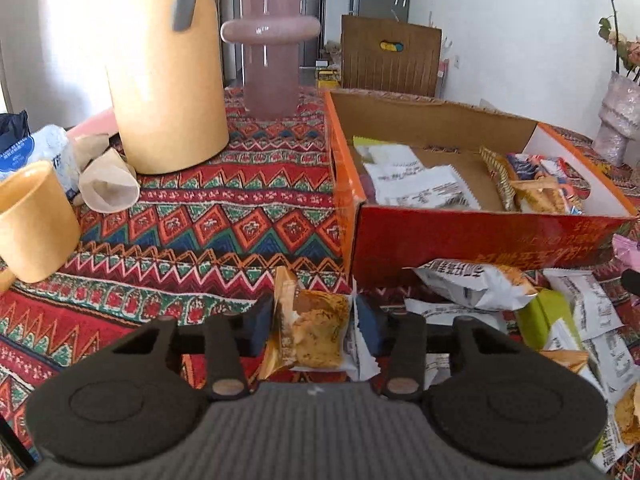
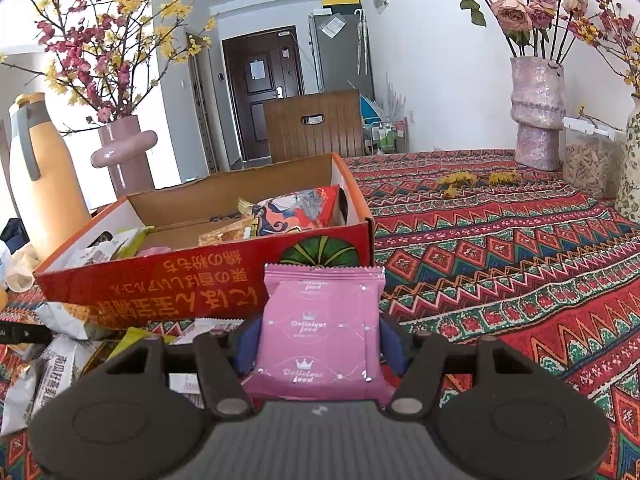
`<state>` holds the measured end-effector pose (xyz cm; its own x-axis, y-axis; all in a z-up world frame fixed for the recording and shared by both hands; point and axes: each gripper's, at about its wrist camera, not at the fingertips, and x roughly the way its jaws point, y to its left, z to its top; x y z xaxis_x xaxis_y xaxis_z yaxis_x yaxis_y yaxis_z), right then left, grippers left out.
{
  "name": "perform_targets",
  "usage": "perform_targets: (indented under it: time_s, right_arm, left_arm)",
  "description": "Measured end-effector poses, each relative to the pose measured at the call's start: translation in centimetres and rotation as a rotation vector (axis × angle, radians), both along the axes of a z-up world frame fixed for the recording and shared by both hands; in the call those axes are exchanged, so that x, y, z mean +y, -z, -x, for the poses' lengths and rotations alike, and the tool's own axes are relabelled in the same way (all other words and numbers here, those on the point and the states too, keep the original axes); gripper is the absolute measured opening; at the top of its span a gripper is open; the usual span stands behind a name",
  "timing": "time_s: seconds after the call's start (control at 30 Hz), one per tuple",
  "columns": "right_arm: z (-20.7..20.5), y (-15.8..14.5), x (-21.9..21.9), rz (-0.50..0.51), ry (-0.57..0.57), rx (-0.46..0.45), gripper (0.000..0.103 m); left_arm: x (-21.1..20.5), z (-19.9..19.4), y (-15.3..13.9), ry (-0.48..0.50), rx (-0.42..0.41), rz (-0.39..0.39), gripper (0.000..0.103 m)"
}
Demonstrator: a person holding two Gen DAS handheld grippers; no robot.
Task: Organize snacks
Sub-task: 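Grasp a cookie packet with the left gripper while the right holds the pink packet, then carry the pink packet and cookie packet over the box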
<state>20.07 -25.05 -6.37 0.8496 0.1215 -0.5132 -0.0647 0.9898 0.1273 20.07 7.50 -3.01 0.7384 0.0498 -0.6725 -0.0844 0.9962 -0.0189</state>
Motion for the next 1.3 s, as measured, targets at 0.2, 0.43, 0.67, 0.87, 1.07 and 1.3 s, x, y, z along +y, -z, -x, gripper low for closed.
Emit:
perform_targets:
  time_s: [0.2, 0.43, 0.67, 0.87, 1.07, 1.3]
  right_arm:
    - [0.2, -0.1, 0.1, 0.005, -0.003, -0.013, 0.060]
    - [0.9, -0.6, -0.2, -0.003, -0.002, -0.046, 0.060]
    - [2.1, -2.2, -0.2, 0.002, -0.020, -0.096, 0.060]
    - [1.8, -4.7, 0.1, 0.019, -0.042, -0.165, 0.060]
    - [0.5, -7.4, 1.1, 0.048, -0.071, -0.245, 0.060]
    - [-1.9, -9.8, 2.8, 0.071, -0.105, -0.301, 0.060]
  left_arm:
    - [0.1, 0.6, 0.2, -0.014, 0.002, 0.004, 0.045]
    - [0.3, 2.0, -1.1, -0.022, -0.046, 0.006, 0.044]
    - [-0.2, 2.7, -3.2, -0.018, -0.113, 0.006, 0.044]
    - [-1.6, 2.2, -5.9, 0.011, -0.198, 0.002, 0.044]
    - [-3.5, 0.9, -8.3, 0.037, -0.265, -0.003, 0.045]
    - [-5.5, -1.4, -9.7, 0.052, -0.310, -0.018, 0.045]
